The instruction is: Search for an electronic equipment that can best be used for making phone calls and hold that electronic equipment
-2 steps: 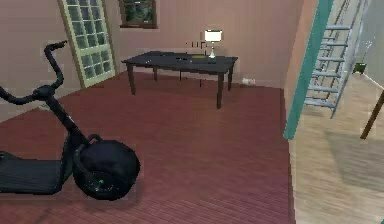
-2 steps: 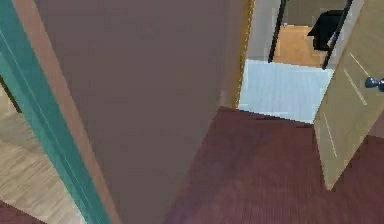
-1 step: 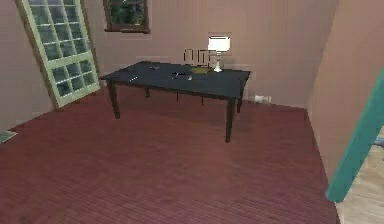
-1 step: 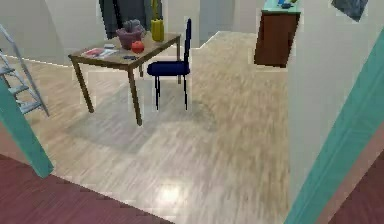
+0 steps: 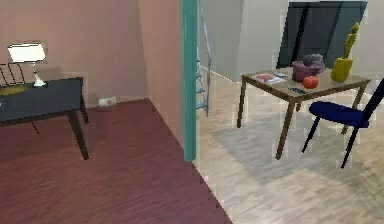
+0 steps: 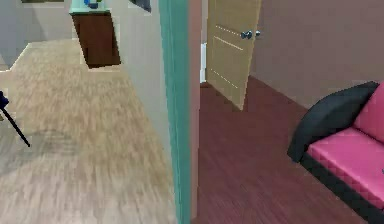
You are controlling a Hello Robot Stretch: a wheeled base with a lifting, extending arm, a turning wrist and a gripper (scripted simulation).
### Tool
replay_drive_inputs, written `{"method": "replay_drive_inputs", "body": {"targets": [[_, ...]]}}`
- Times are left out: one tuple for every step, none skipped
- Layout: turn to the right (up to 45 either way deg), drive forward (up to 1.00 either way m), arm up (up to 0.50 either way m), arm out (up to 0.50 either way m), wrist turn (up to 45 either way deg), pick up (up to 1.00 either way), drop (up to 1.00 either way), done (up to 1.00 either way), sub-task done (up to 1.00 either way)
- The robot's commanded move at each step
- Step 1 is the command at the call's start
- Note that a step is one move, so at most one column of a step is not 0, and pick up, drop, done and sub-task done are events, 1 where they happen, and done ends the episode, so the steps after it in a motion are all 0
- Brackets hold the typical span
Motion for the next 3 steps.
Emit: {"method": "replay_drive_inputs", "body": {"targets": [[39.0, 0.0, 0.0, 0.0, 0.0, 0.0, 0.0, 0.0, 0.0], [3.0, 0.0, 0.0, 0.0, 0.0, 0.0, 0.0, 0.0, 0.0], [0.0, 0.15, 0.0, 0.0, 0.0, 0.0, 0.0, 0.0, 0.0]]}}
